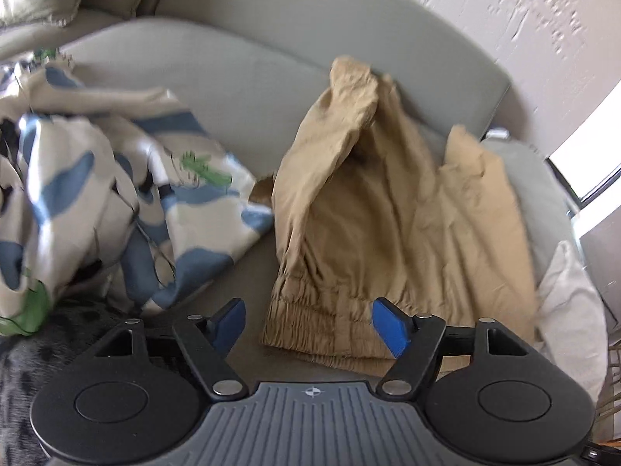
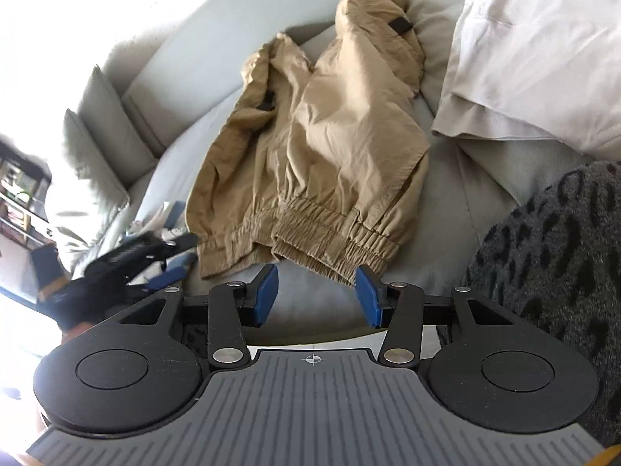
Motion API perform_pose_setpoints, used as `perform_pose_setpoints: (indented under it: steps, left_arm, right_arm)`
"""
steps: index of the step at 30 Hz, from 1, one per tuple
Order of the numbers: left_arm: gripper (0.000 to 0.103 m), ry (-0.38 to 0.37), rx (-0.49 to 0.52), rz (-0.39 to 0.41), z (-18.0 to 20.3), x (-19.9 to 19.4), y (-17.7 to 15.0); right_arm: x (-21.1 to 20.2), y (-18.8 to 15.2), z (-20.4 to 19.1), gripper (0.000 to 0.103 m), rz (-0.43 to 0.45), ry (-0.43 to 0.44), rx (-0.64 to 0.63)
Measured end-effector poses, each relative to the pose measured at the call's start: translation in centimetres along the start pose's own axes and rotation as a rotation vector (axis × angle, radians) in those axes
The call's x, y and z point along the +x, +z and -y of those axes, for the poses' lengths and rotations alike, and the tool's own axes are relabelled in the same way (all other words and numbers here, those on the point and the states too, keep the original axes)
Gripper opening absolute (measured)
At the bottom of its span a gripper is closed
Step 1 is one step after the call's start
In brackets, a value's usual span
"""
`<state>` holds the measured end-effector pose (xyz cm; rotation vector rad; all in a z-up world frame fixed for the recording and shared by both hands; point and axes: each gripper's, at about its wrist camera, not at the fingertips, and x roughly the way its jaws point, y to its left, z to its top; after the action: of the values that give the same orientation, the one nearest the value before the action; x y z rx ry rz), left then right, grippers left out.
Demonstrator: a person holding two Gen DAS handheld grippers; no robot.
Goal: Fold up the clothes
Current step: 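Lay the jacket flat on the sofa and open both grippers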
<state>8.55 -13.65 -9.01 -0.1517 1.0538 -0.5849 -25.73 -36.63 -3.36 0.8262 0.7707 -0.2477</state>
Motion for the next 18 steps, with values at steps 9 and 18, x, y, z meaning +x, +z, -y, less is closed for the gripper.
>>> perform_pose_setpoints:
  steps: [9,18]
  left_arm:
    - [0.067,-0.055,-0.045,-0.042,-0.7,3.6,1.2]
    - [0.011,0.019,-0.037,-0.014,-0.3,3.0,1.6]
  right_arm:
    - [-2.0,-0.6,-1.8,0.052,0.037,-0.020,-0.002]
    - [-2.1,-1.1,-2.3,0.052,0.027,-0.009,-0.002]
